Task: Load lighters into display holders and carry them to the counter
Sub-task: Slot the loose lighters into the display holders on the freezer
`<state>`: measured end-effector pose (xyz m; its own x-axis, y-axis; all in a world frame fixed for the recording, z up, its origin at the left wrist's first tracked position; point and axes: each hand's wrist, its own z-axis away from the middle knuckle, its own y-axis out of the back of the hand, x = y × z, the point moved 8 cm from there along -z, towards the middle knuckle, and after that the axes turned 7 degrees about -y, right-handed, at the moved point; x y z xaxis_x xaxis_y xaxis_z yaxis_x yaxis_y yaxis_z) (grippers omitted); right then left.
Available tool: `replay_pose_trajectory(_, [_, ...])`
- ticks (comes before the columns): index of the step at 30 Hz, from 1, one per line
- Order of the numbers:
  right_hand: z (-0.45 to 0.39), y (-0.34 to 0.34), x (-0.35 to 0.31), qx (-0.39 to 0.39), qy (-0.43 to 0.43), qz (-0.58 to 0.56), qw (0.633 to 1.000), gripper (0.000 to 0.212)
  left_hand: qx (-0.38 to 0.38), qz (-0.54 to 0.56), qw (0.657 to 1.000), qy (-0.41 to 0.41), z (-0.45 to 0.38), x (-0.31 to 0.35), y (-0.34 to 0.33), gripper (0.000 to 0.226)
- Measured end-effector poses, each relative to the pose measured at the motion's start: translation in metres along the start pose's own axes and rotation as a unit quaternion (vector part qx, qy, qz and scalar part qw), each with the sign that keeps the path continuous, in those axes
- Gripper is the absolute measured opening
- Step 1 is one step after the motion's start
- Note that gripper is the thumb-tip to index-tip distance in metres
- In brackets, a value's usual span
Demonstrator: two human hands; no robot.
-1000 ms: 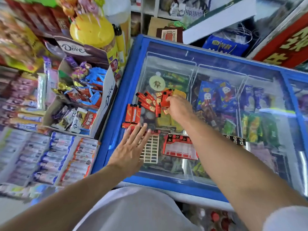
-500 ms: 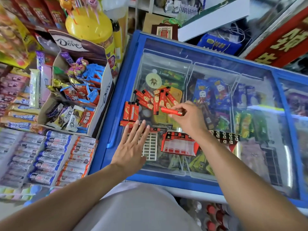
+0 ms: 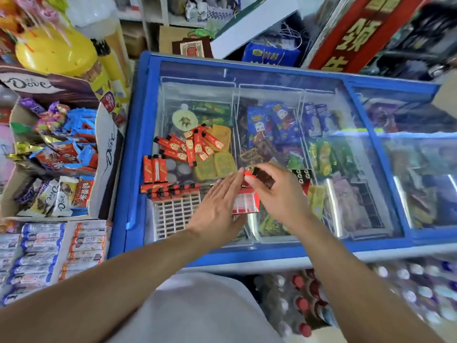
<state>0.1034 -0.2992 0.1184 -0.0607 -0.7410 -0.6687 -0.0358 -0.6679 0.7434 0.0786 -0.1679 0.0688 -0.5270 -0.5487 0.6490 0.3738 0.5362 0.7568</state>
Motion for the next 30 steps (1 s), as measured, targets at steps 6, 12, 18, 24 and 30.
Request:
replay_pose_trajectory(6, [0.011, 0.079, 0.104, 0.057, -0.140, 0.074, 0.986, 0.016, -0.150, -0.126, 0.980, -0.042, -0.023, 0.012, -0.045, 0.084])
replay_pose_trajectory(12, [0.005, 0.100, 0.169, 0.020, -0.204, 0.132, 0.970, 0.018, -0.216, -0.260, 0.939, -0.060, -0.046, 0.020, -0.060, 0.085])
replay_pose_trajectory(18, [-0.015, 0.073, 0.179, -0.005, -0.160, 0.148, 0.976, 0.019, -0.261, -0.310, 0.912, -0.063, -0.073, 0.027, -0.068, 0.084])
replay_pose_trajectory(24, [-0.017, 0.065, 0.192, 0.005, -0.147, 0.197, 0.969, 0.023, -0.296, -0.333, 0.893, -0.068, -0.074, 0.024, -0.079, 0.080])
replay_pose_trajectory(30, [-0.015, 0.073, 0.179, 0.046, -0.136, 0.190, 0.971, 0.031, -0.248, -0.320, 0.910, -0.087, -0.066, 0.020, -0.081, 0.080])
